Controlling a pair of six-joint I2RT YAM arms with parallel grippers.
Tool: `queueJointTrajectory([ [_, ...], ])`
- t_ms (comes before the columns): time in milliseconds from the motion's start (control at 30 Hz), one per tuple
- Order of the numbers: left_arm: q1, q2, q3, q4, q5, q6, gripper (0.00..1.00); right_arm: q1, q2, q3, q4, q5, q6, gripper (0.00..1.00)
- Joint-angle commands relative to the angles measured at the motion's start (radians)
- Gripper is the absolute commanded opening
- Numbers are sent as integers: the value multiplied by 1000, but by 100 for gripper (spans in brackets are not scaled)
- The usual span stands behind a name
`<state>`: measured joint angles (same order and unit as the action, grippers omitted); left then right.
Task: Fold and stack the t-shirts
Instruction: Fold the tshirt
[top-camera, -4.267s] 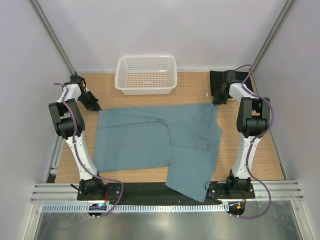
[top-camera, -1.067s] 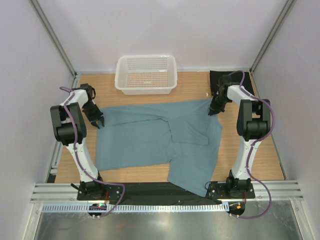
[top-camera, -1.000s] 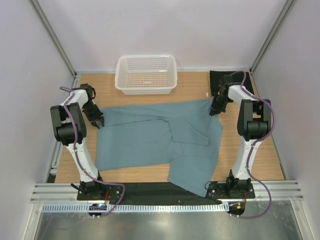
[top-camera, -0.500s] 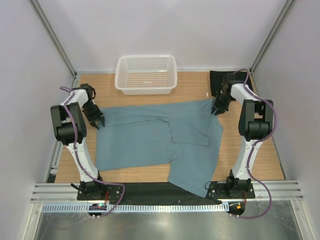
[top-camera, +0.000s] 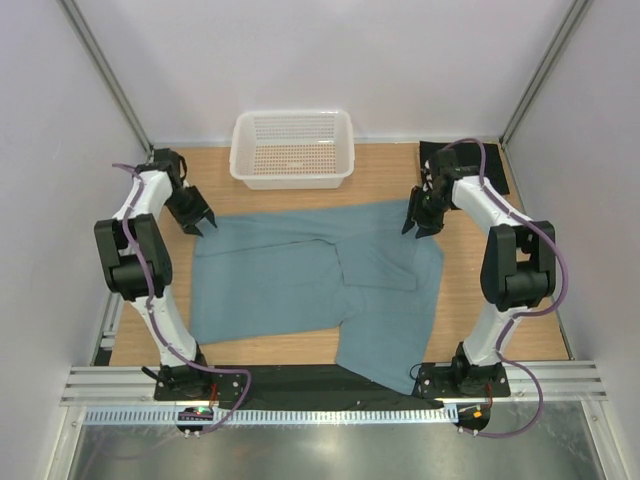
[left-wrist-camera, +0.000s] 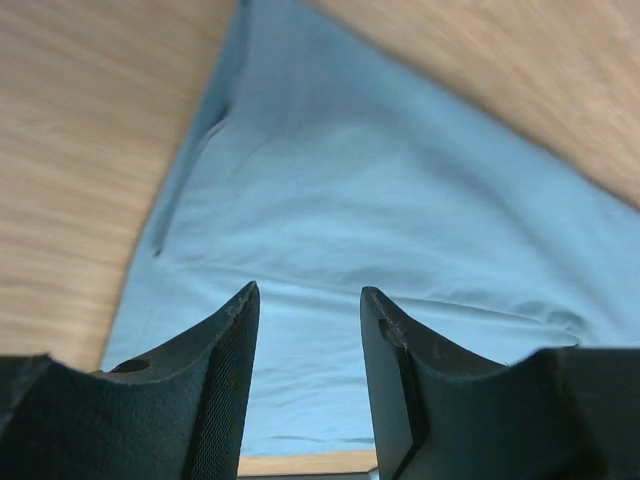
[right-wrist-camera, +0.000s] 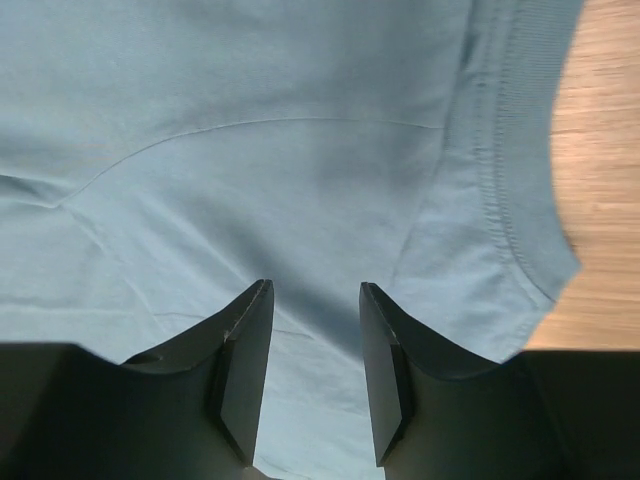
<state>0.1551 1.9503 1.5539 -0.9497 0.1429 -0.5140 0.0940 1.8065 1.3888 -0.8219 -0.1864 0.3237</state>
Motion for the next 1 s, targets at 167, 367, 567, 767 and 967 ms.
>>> queueJointTrajectory([
  [167, -54, 124, 60, 91, 84, -38, 46, 67, -6, -30, 90, -70, 9, 48],
  [367, -61, 59, -28, 62, 21, -8, 47, 73, 117, 102, 107, -48, 29, 48],
  [567, -61, -63, -104, 55, -137, 38, 47, 82, 80, 98, 86, -90, 37, 48],
  [767, -60, -63, -92, 6, -256, 74, 44, 81, -42, -42, 43, -59, 12, 48],
  [967, -57, -37, -92, -23, -292, 72, 46, 62, -134, -169, 40, -62, 37, 49],
])
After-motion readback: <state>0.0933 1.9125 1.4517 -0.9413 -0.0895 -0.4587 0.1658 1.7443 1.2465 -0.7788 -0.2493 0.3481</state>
